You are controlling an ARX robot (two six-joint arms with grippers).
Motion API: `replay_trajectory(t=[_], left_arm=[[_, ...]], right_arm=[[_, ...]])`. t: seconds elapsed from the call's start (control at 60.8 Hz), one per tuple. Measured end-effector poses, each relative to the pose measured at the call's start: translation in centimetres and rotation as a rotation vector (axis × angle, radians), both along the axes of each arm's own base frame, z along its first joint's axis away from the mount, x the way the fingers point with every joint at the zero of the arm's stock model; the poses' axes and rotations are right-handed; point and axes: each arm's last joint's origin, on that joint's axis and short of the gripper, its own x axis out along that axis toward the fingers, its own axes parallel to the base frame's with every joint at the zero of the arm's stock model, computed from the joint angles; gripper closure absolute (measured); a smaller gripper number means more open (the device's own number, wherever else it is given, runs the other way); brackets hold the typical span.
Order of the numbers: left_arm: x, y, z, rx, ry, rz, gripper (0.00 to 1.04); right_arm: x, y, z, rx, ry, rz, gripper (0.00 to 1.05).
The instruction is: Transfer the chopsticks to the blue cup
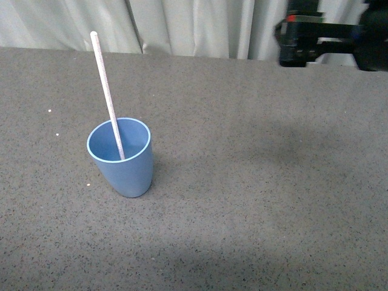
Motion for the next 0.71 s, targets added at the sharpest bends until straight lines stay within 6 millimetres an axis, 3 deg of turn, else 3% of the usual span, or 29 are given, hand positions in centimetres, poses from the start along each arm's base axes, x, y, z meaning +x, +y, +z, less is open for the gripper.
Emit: replay_trajectory(t=[0.165,0.296,0.51,0.708], left_arm=[[0.0,0.0,0.0,0.000,0.000,0.001,0.07],[0.0,0.0,0.0,0.000,0.000,0.000,0.07],[0.0,0.0,0.0,0.000,0.000,0.000,0.07],[0.0,0.0,0.0,0.000,0.000,0.000,0.07]], right_arm=[[-3.2,-3.9,-0.1,-0.068,-0.276,-0.303,0.34],[-7.0,-6.0,0.4,-0.075,-0.321,-0.308,0.66],[-10.2,-7.4,0.2,-0.082,-0.313,-0.307,1.02],[-12.5,-8.4,0.3,-0.086,-0.312,-0.312,1.04]])
